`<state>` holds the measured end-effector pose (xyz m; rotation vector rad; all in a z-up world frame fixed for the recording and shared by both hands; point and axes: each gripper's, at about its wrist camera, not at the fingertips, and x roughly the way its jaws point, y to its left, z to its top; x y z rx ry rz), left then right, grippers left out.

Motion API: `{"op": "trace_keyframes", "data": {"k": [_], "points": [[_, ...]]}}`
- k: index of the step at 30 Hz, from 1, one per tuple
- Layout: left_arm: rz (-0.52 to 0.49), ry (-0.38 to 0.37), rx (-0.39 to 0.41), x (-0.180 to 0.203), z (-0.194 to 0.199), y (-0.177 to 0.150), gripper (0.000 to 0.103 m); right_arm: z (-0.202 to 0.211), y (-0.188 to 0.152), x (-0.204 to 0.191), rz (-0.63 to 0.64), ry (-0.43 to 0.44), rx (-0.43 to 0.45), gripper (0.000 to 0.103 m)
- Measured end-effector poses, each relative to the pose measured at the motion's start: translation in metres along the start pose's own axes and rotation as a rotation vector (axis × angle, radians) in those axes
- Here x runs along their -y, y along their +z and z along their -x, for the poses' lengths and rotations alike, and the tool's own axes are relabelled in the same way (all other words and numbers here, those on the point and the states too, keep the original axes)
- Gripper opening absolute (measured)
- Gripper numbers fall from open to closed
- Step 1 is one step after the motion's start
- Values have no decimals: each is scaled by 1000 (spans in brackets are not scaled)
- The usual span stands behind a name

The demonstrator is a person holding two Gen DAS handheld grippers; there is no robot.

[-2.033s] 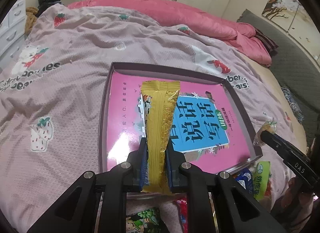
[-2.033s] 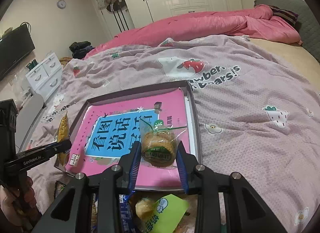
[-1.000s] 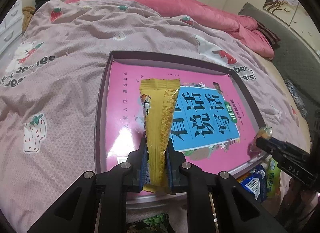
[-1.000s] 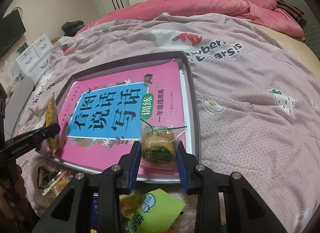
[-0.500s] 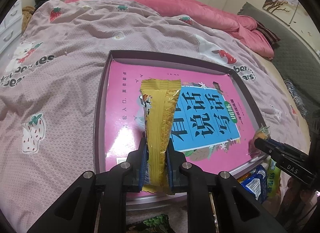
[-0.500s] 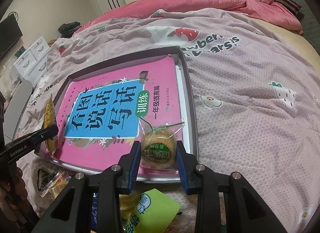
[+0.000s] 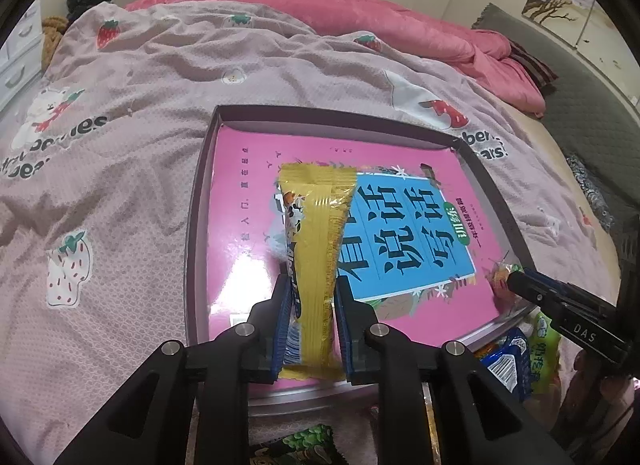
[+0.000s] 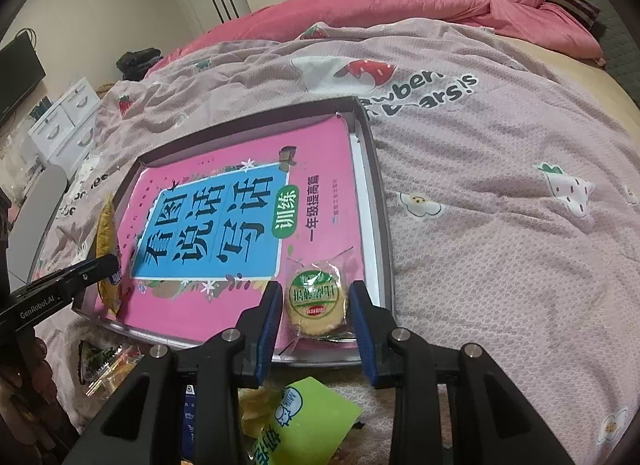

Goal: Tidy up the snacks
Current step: 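Open the left tool to drop the wafer bar while the right tool releases the cake in the tray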

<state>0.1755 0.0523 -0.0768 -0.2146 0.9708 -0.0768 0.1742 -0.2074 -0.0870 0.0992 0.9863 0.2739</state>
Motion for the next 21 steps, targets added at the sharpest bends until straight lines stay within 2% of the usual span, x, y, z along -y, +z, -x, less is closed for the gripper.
{"op": "trace_keyframes", "data": {"k": [4,21], "points": [[-1,2,7,0,2,1,30,3,1,1,-7,6,10,35],[9,3,49,-1,23,3,49,17,3,3,-21,26,66,35]]}}
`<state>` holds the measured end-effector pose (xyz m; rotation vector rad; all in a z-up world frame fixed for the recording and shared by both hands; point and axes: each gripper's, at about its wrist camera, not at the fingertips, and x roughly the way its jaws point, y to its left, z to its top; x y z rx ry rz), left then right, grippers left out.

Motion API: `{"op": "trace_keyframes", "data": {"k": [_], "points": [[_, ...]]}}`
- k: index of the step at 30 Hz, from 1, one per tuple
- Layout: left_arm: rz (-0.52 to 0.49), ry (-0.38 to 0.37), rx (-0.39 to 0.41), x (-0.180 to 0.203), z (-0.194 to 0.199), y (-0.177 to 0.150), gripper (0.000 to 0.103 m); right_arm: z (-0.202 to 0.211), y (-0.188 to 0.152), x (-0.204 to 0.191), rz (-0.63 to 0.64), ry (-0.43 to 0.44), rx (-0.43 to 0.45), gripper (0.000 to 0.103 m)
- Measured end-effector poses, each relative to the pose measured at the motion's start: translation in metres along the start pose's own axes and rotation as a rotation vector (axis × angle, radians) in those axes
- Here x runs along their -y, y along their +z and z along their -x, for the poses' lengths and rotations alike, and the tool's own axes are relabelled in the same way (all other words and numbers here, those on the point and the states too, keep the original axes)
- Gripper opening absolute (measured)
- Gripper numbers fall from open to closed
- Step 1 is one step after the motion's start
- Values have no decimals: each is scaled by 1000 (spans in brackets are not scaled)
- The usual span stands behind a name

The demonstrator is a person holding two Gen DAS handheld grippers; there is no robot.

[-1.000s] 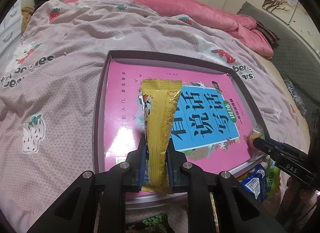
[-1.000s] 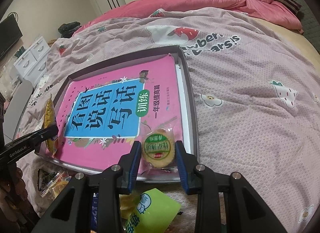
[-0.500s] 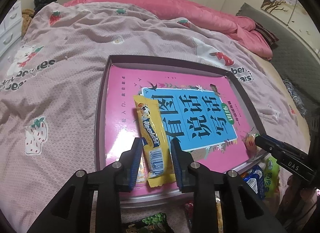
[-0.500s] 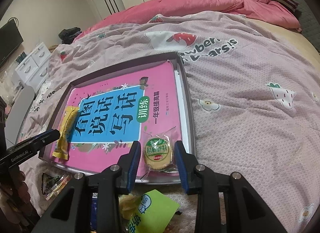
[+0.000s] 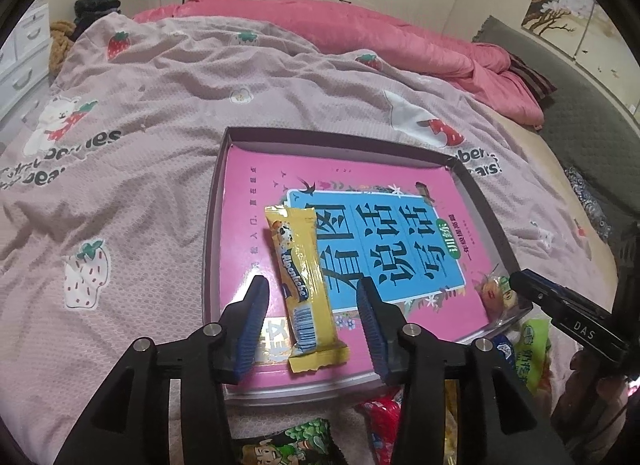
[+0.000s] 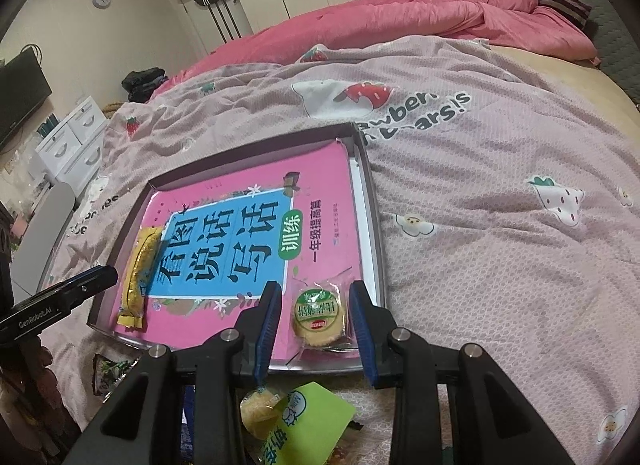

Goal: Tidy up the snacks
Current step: 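Open the left tool to drop the wafer bar while the right tool releases the cake in the tray, then withdraw both tools from the tray back toward the snack pile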

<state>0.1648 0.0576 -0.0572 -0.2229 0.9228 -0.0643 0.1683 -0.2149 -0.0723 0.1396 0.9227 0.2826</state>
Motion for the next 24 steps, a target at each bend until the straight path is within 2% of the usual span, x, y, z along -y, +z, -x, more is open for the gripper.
{"op": "trace_keyframes", "data": {"k": [5,11,24], "points": [[-17,2,24,4,12,0,54,9,2,0,-7,28,35,44],[-23,-9,35,9,22,-1,57,21,4,-1,-8,37,73,48],[-42,-27,48,19,37,-2,59,35,4,5,-19,35,103,51]]}}
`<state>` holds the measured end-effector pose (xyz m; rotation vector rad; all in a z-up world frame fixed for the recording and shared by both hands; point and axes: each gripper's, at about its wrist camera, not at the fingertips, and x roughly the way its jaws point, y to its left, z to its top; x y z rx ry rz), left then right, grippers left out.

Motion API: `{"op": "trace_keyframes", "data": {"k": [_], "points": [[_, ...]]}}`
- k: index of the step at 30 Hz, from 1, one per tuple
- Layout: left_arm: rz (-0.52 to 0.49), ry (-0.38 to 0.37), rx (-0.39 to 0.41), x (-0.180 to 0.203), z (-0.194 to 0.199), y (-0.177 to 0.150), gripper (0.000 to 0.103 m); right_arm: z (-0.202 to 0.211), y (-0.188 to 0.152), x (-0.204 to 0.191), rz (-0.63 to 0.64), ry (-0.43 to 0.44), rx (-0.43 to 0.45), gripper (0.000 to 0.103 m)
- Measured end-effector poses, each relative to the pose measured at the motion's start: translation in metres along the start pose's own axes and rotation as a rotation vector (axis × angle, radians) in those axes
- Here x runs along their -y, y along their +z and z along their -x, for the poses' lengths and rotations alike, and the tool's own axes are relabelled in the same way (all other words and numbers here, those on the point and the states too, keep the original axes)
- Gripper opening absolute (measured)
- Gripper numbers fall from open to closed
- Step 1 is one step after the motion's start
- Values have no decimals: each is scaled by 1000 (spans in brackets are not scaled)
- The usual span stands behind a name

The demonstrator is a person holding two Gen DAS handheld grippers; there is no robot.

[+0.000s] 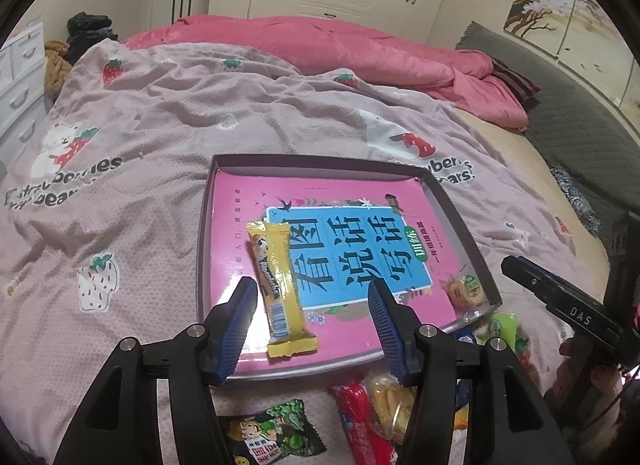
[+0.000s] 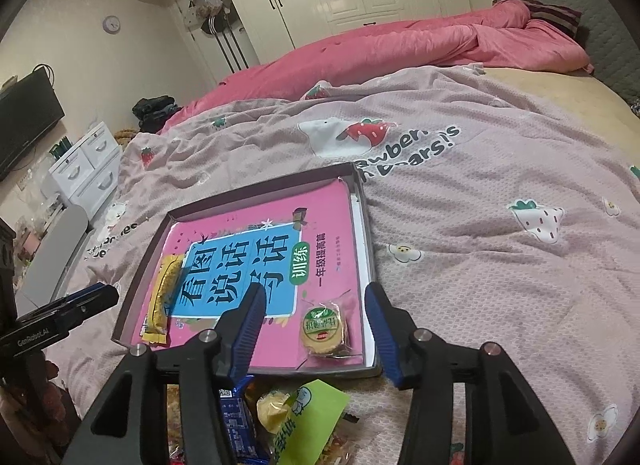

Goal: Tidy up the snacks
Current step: 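Withdraw both tools from the tray back toward the snack pile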

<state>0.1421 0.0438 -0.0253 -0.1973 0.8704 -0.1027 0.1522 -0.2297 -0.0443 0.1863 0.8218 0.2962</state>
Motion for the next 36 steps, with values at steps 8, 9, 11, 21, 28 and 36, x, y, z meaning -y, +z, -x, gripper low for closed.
{"op": "trace_keyframes", "data": {"k": [8,9,11,21,28,36], "points": [[-24,-26,4,10,12,-4,67,19,1,-1,-4,7,26,51],[-27,-26,4,12,13,-4,67,22,1,-2,-4,9,31,51],[-32,-26,7,14,17,-4,68,27,2,-4,-1,10,38,51],[-37,-46,28,18,38,-5,68,50,0,-13,21,16,61,51],[-37,-60,13,19,46,-10,68,58,-4,-16,27,13,61,51],[-41,-65,-19,22,45,-20,68,63,-10,-14,25,2,60,51]]}}
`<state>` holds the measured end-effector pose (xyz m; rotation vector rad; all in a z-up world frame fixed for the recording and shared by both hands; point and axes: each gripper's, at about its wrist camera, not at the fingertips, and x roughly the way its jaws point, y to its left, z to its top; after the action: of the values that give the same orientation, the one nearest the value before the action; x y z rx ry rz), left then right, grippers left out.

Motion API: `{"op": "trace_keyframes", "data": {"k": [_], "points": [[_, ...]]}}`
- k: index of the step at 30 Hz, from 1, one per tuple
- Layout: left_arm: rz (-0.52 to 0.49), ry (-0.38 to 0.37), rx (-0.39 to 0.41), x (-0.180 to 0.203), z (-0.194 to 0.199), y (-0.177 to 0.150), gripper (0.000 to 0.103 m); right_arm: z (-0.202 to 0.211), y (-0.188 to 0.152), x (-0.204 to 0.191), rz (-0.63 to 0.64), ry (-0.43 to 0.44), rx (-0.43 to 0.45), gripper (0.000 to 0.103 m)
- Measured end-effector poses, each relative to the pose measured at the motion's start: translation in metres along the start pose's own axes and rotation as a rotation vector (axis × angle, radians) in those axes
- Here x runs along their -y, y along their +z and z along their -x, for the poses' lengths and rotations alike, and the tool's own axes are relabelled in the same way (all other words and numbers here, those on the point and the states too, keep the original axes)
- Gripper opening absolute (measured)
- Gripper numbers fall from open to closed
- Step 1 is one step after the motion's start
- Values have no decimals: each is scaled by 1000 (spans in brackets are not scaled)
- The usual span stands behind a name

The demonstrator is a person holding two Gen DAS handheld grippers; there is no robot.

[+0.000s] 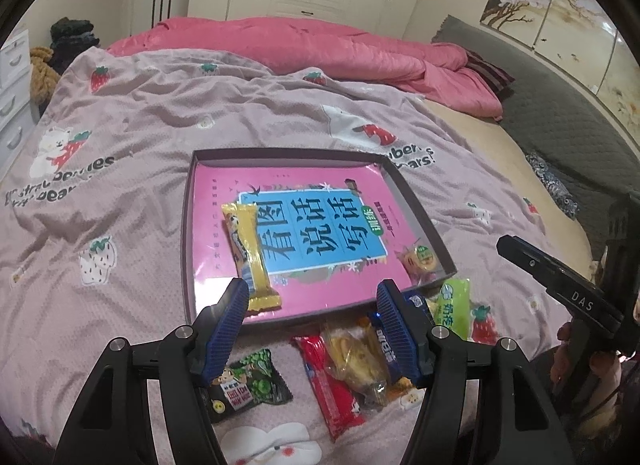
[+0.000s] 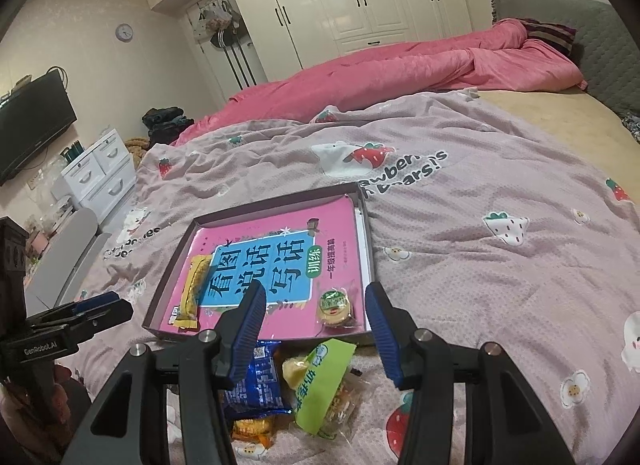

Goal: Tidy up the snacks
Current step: 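Withdraw both tools from the tray back toward the snack pile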

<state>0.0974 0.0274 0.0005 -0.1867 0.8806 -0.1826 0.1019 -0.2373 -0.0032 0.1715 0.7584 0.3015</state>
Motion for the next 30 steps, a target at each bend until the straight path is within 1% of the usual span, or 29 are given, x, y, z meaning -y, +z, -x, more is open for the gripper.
{"op": "trace_keyframes", "data": {"k": [20,21,23,30], "points": [[-25,-17,-63,6,-8,-16,68,2,-18,6,-39,-7,-44,52],[-28,-15,-66,5,-9,-16,68,2,-19,6,-41,-8,-47,52],[-32,-17,-75,5,-11,-18,68,2,-21,5,-39,-8,-51,57],[-42,-25,-110,7,-19,-23,68,-1,-28,3,-43,-8,-86,57]]}}
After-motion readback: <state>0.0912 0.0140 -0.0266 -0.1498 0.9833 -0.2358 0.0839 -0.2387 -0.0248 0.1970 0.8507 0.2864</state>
